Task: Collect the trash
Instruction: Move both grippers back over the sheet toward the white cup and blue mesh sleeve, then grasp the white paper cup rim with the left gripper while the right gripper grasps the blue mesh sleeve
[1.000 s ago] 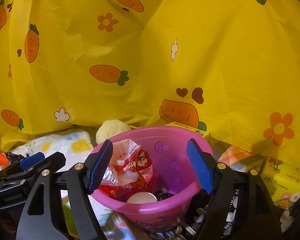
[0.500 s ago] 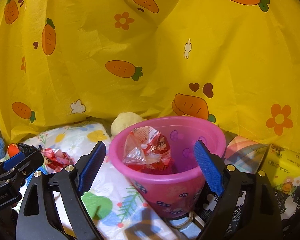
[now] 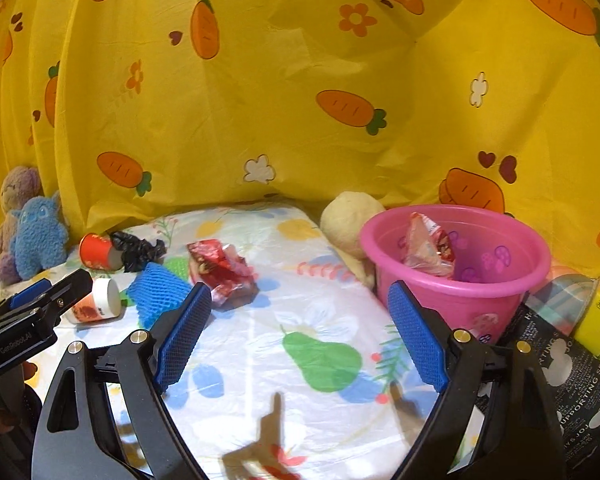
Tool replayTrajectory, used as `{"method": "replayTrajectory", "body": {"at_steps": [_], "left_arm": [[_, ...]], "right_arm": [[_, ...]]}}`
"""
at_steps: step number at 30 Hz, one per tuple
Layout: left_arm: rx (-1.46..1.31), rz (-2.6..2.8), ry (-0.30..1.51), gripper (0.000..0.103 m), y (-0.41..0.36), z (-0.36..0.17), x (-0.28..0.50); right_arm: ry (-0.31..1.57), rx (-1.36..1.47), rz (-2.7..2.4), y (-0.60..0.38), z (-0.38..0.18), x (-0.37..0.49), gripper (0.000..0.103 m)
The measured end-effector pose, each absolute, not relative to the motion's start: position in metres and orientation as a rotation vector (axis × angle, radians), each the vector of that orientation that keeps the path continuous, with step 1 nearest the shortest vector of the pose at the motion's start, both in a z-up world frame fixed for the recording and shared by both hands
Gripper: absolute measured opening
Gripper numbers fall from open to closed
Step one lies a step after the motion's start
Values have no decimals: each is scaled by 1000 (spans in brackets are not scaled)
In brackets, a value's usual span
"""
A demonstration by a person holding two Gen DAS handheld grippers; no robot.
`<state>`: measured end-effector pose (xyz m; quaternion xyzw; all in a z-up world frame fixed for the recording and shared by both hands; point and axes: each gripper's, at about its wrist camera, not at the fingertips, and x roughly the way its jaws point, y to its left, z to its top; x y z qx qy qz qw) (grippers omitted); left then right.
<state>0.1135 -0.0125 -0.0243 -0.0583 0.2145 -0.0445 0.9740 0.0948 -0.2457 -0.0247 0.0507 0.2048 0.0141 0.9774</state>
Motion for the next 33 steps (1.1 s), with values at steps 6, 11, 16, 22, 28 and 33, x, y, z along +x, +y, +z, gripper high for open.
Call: {"method": "replayTrajectory", "body": {"at_steps": [6, 11, 16, 22, 28, 33], "left_arm": [[-150, -6, 447, 97, 35, -29, 111], [-168, 27, 473, 97, 60, -35, 119], [-199, 12, 519, 97, 71, -43, 137], [-225, -25, 563, 86, 76, -50, 156], [-265, -76, 603, 68, 78, -57, 168], [-302, -118, 632, 51, 81, -61, 174]], "right_arm": [[445, 66, 106, -207, -30, 104, 87], [480, 41, 150, -185, -37, 117, 87], [508, 18, 179, -168, -43, 132, 87], [575, 34, 198, -162, -51, 157, 87], [633, 62, 205, -160, -58, 178, 85], [679, 93, 214, -157, -64, 193, 78]]}}
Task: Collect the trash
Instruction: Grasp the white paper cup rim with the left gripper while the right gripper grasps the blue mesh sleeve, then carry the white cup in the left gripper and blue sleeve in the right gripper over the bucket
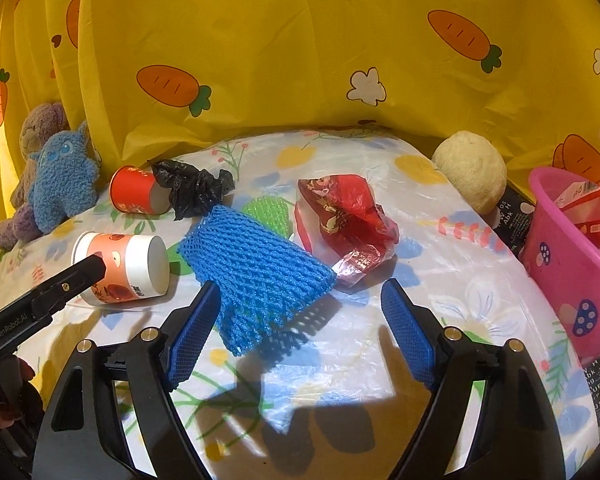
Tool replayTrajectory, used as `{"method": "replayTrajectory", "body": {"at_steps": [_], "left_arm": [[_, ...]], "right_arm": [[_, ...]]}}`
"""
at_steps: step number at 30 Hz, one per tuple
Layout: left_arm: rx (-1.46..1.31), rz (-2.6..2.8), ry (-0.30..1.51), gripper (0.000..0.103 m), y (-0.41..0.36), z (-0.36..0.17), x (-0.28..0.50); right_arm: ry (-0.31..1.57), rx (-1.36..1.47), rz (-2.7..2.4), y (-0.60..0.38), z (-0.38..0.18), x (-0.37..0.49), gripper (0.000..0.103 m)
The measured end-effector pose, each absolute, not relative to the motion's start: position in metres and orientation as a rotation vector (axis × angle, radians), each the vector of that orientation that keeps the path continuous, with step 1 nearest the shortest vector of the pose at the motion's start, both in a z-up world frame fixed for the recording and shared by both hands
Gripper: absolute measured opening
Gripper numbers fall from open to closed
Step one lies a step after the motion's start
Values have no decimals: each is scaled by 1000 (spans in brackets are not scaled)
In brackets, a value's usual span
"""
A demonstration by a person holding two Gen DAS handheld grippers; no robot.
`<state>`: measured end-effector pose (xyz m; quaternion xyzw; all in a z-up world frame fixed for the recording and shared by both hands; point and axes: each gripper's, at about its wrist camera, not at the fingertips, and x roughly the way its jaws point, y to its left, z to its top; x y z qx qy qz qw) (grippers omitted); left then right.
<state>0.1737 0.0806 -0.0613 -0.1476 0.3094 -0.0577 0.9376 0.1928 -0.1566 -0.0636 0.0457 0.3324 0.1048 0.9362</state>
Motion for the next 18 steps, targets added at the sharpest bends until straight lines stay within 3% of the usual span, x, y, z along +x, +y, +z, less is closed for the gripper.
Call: {"method": "replayTrajectory", "body": {"at_steps": [3, 14, 18], "left_arm": [[-326, -135, 634, 42, 83, -63, 174], [-353, -194, 653, 12, 83, -66, 179], [-351, -202, 646, 10, 83, -65, 178]], "right_arm": [[705, 106, 226, -154, -68, 199, 69], [699, 119, 268, -152, -69, 198, 16], [666, 110, 284, -152, -64, 190, 10]]}}
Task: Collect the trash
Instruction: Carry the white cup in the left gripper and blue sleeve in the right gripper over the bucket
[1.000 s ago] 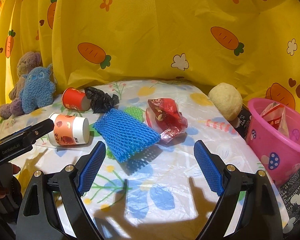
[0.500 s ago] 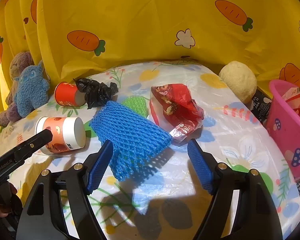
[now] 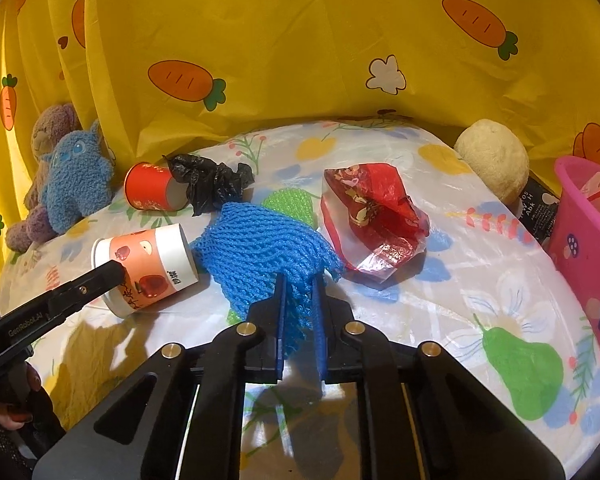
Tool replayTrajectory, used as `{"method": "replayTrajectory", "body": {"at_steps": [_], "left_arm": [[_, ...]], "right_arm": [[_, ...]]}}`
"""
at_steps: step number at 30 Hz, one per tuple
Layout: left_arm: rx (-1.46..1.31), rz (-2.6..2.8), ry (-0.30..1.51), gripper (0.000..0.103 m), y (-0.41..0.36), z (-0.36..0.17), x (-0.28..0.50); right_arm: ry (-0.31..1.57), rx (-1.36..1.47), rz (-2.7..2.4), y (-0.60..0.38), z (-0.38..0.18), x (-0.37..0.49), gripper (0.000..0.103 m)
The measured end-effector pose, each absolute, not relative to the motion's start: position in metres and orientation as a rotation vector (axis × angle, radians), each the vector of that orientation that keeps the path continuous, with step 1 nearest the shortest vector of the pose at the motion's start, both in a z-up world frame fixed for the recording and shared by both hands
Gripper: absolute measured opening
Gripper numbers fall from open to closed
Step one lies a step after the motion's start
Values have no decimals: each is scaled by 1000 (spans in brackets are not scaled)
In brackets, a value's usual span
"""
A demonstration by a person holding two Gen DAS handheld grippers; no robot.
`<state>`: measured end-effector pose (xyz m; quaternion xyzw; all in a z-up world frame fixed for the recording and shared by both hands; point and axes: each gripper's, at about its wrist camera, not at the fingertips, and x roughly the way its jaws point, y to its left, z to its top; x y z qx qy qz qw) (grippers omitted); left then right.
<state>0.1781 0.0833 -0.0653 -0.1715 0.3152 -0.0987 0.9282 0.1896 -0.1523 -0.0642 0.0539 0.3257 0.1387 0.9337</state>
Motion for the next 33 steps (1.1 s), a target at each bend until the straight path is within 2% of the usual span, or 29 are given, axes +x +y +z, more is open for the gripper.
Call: {"method": "replayTrajectory", "body": {"at_steps": [6, 21, 27, 33], "left_arm": [[-349, -206, 617, 2, 83, -62, 173], [-269, -196, 554, 2, 68, -49, 156], [-206, -261, 497, 2, 37, -18, 134], [-135, -433, 446, 2, -28, 25, 122]], "right_arm": [[589, 111, 304, -159, -48, 172, 9], [416, 120, 219, -211, -5, 119, 9], [359, 131, 129, -253, 9, 101, 9], [318, 166, -24, -309, 21, 86, 9]]}}
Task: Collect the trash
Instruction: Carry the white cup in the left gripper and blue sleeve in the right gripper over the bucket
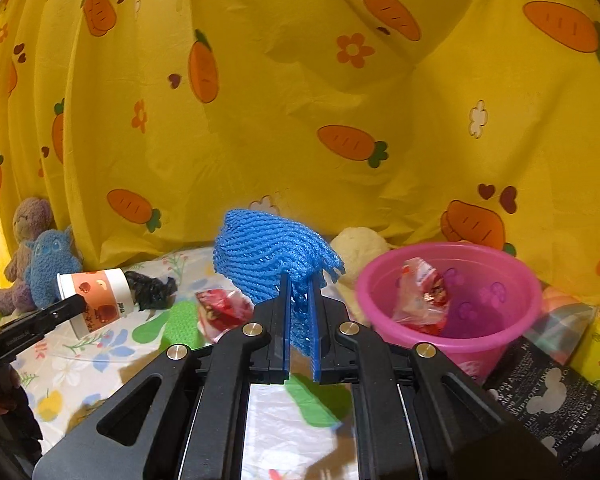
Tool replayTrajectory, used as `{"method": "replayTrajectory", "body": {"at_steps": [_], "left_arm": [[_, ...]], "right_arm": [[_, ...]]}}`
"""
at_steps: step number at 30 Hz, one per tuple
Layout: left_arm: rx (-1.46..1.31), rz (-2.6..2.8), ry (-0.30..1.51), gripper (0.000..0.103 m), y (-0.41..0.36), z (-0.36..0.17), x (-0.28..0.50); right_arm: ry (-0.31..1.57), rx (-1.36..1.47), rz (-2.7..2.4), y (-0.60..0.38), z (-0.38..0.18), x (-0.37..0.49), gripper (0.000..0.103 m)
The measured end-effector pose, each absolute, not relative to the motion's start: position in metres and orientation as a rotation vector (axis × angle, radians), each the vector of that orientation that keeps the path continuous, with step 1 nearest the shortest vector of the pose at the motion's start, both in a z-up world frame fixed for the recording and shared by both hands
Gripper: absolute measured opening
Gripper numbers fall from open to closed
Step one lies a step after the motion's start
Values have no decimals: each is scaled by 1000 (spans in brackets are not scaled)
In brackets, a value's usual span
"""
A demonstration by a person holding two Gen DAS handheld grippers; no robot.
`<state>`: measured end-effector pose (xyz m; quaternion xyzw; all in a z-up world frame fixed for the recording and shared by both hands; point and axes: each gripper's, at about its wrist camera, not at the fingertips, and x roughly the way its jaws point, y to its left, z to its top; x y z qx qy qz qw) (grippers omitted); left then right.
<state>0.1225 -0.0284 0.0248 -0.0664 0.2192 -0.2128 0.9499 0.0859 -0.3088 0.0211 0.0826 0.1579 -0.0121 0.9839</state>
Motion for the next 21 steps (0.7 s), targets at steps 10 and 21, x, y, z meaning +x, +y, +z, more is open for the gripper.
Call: {"method": "replayTrajectory", "body": {"at_steps": [10, 21], "left_arm": [[-66, -786, 465, 2, -179, 46, 142], [18, -925, 598, 2, -291, 7, 189]], "right_arm": [[289, 132, -346, -387, 25, 76, 9], [348, 144, -459, -433, 6, 94, 9]]}}
